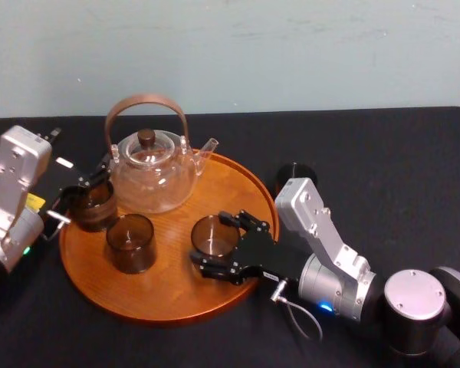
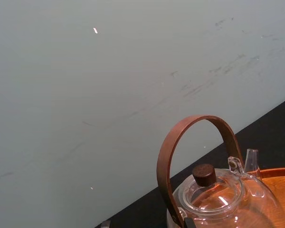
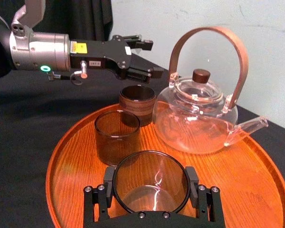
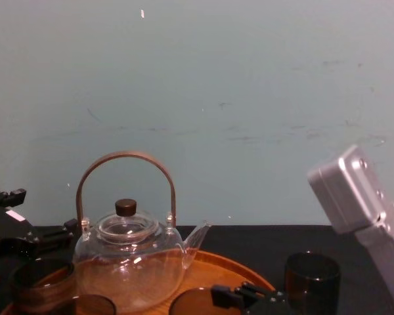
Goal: Pick up the glass from the table and place it on the tray.
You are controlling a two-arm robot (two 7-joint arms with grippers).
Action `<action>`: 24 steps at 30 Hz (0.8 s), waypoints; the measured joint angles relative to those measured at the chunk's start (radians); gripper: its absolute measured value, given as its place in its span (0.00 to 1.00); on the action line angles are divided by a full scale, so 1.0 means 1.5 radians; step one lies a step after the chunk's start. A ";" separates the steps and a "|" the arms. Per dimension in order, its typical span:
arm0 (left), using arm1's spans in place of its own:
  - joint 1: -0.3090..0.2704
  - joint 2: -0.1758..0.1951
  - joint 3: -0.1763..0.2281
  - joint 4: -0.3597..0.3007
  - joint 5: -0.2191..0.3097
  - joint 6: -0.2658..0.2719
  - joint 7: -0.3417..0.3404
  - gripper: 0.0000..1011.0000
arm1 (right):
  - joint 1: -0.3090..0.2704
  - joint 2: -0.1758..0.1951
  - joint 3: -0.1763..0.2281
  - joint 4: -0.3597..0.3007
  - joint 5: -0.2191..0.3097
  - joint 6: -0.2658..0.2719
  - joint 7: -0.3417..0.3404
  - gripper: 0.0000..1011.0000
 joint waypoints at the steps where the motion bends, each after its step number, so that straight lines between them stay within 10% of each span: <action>1: 0.000 0.000 0.000 0.000 0.000 0.000 0.000 0.99 | 0.001 -0.001 -0.001 0.004 0.000 0.000 0.000 0.90; 24: 0.000 0.000 0.000 0.000 0.000 0.000 0.000 0.99 | 0.004 -0.005 -0.006 0.019 -0.001 0.002 0.000 0.99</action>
